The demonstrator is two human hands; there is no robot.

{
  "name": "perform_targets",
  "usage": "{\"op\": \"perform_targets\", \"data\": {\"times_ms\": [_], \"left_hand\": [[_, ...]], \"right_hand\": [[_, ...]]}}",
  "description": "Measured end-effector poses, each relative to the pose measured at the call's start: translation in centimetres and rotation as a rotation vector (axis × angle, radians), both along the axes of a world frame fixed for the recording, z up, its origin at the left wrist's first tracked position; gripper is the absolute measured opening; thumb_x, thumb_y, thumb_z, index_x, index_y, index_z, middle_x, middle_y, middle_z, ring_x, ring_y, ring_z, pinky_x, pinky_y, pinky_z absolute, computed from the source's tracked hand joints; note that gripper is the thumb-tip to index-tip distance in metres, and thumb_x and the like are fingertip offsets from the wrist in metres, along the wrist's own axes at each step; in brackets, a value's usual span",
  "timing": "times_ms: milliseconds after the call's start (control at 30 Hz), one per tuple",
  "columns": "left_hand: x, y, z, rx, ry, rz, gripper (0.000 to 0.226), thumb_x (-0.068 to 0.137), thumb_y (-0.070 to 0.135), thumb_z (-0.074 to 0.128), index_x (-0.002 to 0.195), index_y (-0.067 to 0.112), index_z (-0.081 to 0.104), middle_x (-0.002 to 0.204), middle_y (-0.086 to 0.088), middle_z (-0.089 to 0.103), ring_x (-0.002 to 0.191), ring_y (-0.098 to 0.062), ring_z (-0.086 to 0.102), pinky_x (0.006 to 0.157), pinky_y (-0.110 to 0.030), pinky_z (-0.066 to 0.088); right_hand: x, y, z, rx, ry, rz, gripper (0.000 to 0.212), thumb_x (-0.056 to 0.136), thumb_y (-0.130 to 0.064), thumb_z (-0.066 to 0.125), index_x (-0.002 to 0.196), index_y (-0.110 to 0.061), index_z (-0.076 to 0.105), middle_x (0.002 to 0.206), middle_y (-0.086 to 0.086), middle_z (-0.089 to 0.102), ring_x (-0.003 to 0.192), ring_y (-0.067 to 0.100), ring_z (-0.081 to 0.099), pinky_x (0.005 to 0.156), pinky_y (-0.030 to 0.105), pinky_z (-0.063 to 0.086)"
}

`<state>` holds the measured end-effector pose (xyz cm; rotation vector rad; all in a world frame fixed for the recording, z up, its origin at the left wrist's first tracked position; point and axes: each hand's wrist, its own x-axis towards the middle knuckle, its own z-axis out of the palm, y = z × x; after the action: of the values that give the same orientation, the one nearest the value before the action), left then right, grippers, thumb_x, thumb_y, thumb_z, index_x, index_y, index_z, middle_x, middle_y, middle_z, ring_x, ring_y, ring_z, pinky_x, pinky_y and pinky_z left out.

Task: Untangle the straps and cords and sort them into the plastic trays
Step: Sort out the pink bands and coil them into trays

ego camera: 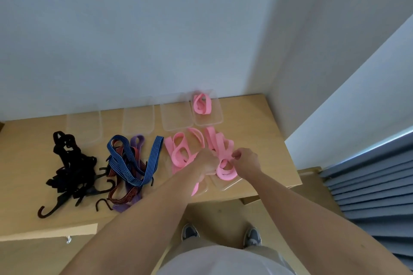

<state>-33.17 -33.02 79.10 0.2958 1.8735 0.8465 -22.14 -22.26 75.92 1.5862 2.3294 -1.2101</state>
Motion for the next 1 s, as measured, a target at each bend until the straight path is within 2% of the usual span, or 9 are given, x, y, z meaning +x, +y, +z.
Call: {"op": "perform_targets", "data": {"times_ms": [33,133,367,500,600,700,767,900,1000], "left_hand": [[0.3,0.1,0.3,0.026,-0.025,0.000,0.009,0.097,0.004,0.058,0.091,0.005,0.065,0.094,-0.014,0.069,0.099,-0.031,0.071,0.089,-0.046,0.061],[0.4,0.4,0.1,0.027,-0.071,0.030,0.018,0.096,0.007,0.064,0.112,-0.001,0.068,0.107,-0.015,0.073,0.099,-0.029,0.072,0.080,-0.040,0.064],[0.9,1.5,0.0,-0.019,0.096,0.038,0.022,0.094,0.015,0.065,0.108,-0.001,0.070,0.107,-0.018,0.074,0.096,-0.031,0.072,0.093,-0.053,0.058],[0.3,2.0,1.9,-0.030,0.155,0.012,0.010,0.098,0.008,0.058,0.091,0.004,0.063,0.082,-0.011,0.062,0.069,-0.019,0.058,0.063,-0.025,0.051],[-0.8,2.6,3.1,0.069,0.155,0.136,0.004,0.098,0.010,0.063,0.097,0.013,0.065,0.074,0.001,0.060,0.048,-0.006,0.052,0.044,-0.014,0.040],[-0.9,3.2,5.7,0.250,0.126,0.178,0.010,0.098,0.004,0.063,0.101,0.006,0.073,0.060,0.008,0.066,0.042,0.001,0.055,0.043,-0.011,0.040],[-1.0,3.6,7.3,0.317,0.141,0.183,0.013,0.096,0.004,0.065,0.096,0.011,0.076,0.065,0.004,0.069,0.050,0.000,0.057,0.046,-0.011,0.040],[-1.5,4.4,10.0,0.362,0.156,0.194,0.014,0.097,0.012,0.066,0.104,0.006,0.077,0.070,0.005,0.071,0.057,0.000,0.061,0.049,-0.011,0.043],[-2.1,4.4,11.9,0.406,0.102,0.159,0.015,0.099,0.015,0.065,0.104,0.006,0.076,0.058,0.014,0.064,0.052,0.002,0.055,0.054,-0.014,0.044]], "right_hand": [[0.1,0.2,0.0,-0.011,0.002,0.010,0.021,0.088,-0.014,0.067,0.109,-0.017,0.067,0.108,0.001,0.067,0.088,0.019,0.061,0.069,0.026,0.045],[0.4,0.8,0.2,-0.065,0.017,0.076,0.024,0.085,-0.018,0.072,0.109,-0.018,0.067,0.104,-0.002,0.066,0.090,0.017,0.062,0.067,0.025,0.045],[0.2,2.1,-0.2,-0.299,0.132,0.117,0.037,0.091,-0.003,0.057,0.126,-0.008,0.068,0.117,0.009,0.069,0.099,0.021,0.063,0.081,0.026,0.049],[-0.3,3.6,1.5,-0.456,0.257,0.123,0.029,0.096,0.000,0.053,0.121,-0.001,0.068,0.101,0.004,0.067,0.084,0.012,0.062,0.071,0.020,0.047],[-0.7,4.6,3.1,-0.515,0.374,0.108,0.028,0.097,-0.002,0.056,0.122,-0.006,0.067,0.106,0.008,0.071,0.083,0.013,0.065,0.065,0.018,0.050],[-0.8,5.7,5.0,-0.527,0.492,0.141,0.024,0.097,-0.004,0.058,0.117,-0.010,0.070,0.106,0.012,0.070,0.081,0.014,0.063,0.059,0.015,0.047],[-0.8,6.4,6.4,-0.538,0.557,0.189,0.025,0.098,-0.005,0.058,0.116,-0.015,0.073,0.105,0.012,0.071,0.082,0.014,0.063,0.063,0.016,0.047],[-0.8,7.3,9.5,-0.532,0.642,0.242,0.027,0.099,-0.005,0.057,0.117,-0.017,0.072,0.099,0.014,0.072,0.085,0.017,0.067,0.078,0.033,0.053],[-0.4,7.7,12.0,-0.553,0.703,0.301,0.029,0.098,-0.001,0.057,0.120,-0.013,0.071,0.098,0.013,0.072,0.081,0.011,0.067,0.071,0.023,0.053]]}}
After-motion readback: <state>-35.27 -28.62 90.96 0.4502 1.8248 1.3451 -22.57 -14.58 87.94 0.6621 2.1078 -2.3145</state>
